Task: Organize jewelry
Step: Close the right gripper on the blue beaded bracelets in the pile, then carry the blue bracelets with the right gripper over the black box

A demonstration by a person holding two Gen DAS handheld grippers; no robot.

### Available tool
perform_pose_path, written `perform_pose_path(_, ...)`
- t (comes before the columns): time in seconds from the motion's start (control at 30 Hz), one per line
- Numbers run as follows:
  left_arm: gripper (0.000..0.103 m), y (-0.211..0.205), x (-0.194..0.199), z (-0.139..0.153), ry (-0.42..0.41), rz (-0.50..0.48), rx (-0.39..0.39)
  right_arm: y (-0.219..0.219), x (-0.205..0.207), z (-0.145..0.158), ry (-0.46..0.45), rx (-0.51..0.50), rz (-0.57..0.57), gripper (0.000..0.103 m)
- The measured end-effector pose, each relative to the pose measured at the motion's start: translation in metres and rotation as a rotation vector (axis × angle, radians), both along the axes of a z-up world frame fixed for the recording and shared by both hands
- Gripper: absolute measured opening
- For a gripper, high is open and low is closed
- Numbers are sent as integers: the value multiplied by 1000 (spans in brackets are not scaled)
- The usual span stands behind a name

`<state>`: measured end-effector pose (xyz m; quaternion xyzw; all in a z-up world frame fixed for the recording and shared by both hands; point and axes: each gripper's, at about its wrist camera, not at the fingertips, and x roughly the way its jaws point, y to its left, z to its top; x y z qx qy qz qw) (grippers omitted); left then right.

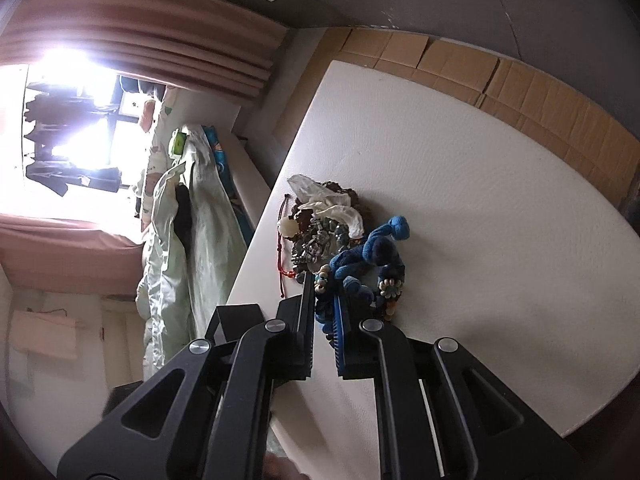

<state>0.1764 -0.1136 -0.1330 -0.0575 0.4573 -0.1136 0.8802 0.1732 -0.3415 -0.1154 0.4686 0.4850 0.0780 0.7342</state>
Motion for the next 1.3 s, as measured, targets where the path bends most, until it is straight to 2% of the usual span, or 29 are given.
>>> perform_pose_path(0.2, 34, -18, 2, -25, 44, -15, 85, -6, 0, 0, 4, 14, -1, 9)
perform_pose_path(0.37, 32, -26, -5, -28, 21, -11, 138, -7, -2, 1, 3, 21, 1, 9)
perform_pose_path(0.47, 6, -29, -10, -29, 15, -18, 160, -4, -4, 2, -1, 18, 5, 9)
perform_pose_path(0.6, 5, -24, -13, -26, 32, -19, 133, -8, -8, 2, 1, 10, -11, 9)
perform_pose_path(1.1, 5, 5, -39, 39, -107, -3, 43, -1, -17, 8, -21, -23, -16, 9)
perform_pose_path(1.3, 5, 29, -50, 67, -170, 35, 10, 9, -18, 16, -72, -44, -20, 9)
